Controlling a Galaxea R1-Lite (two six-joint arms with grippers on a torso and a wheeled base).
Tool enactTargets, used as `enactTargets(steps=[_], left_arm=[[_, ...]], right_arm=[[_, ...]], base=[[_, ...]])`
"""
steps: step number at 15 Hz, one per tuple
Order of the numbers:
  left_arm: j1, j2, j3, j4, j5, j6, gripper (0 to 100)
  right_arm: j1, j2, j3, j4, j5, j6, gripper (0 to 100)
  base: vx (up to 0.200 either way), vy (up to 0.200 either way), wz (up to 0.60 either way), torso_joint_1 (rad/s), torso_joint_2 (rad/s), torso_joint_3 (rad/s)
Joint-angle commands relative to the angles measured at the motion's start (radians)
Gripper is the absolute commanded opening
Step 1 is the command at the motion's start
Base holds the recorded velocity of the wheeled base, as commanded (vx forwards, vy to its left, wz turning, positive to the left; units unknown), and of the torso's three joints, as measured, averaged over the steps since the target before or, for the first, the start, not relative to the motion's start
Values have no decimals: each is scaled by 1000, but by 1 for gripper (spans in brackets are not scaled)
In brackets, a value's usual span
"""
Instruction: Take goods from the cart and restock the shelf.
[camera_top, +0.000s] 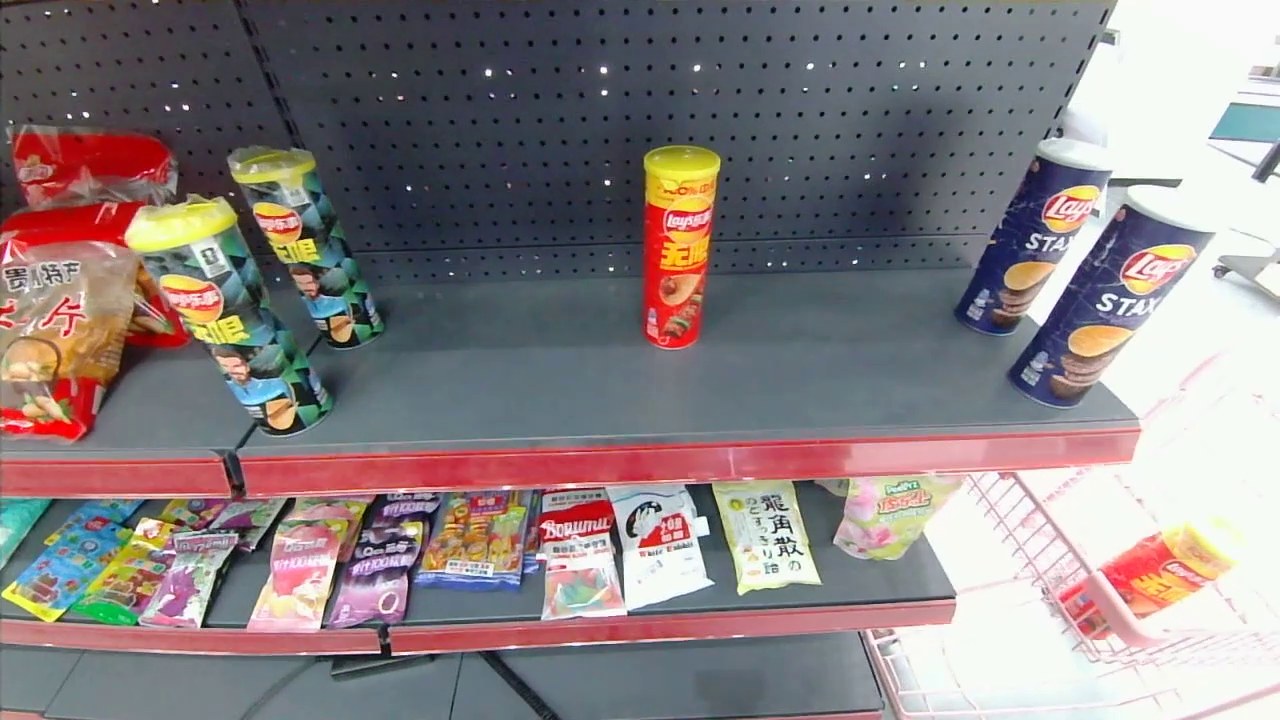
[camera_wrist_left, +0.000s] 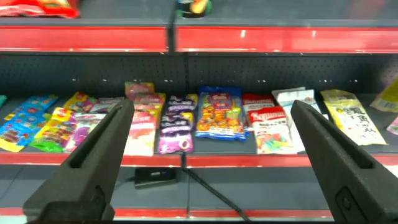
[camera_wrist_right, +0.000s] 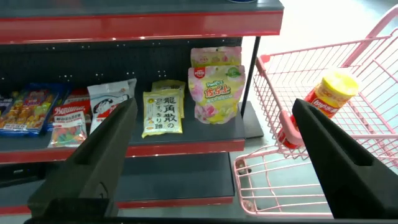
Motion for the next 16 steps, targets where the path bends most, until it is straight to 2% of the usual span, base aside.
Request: enactTargets(steps=[1, 14, 16], left_arm=[[1, 1, 0, 0, -1, -1, 100], [1, 1, 0, 0, 1, 1, 100], [1, 1, 0, 0, 1, -1, 100]], right_arm=[[0, 1, 0, 0, 0, 0, 100], [0, 1, 0, 0, 0, 3, 100], [0, 1, 0, 0, 0, 3, 100]], base=[[0, -200, 0, 17, 7, -2], [0, -200, 0, 3, 3, 1], [0, 0, 0, 0, 0, 0]])
